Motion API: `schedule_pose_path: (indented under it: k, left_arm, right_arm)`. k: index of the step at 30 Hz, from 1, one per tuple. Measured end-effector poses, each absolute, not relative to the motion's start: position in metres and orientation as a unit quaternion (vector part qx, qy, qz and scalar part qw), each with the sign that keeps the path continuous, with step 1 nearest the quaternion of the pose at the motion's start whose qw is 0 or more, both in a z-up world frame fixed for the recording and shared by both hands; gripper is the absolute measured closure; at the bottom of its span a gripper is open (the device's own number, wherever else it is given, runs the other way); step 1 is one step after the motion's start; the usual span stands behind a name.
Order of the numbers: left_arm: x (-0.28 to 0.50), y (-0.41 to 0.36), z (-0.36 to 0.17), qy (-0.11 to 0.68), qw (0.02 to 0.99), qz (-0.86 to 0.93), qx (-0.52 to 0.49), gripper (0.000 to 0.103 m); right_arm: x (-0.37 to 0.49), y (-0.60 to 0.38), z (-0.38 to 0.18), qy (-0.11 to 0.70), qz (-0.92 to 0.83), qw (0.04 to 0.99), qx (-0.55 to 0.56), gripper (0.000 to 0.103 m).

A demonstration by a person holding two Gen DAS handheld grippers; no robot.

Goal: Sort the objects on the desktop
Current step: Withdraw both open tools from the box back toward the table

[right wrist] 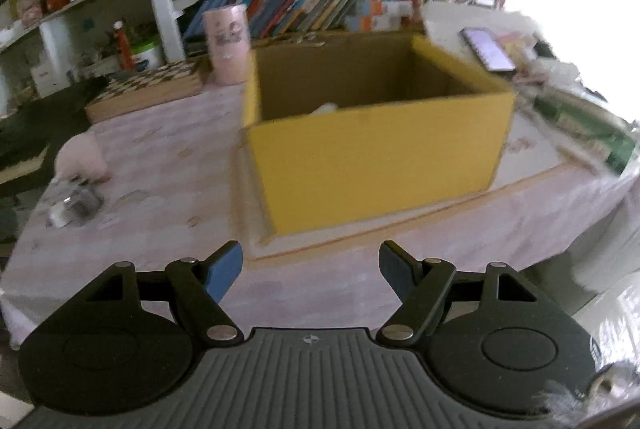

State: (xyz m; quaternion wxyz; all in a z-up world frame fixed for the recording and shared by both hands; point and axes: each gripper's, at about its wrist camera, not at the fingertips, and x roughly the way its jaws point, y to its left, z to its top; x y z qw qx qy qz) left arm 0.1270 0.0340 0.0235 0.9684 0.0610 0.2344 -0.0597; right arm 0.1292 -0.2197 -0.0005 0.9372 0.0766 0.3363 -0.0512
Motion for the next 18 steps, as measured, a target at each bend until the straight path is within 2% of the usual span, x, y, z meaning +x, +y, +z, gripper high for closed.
schedule_pose_path:
  k: [18]
  left_arm:
    - [0.079,0.075,0.000,0.283,0.956,-0.015,0.071,0.004]
  right_arm:
    - [0.111,-0.131,-0.018,0.361,0.067,0.929,0.050,0.029]
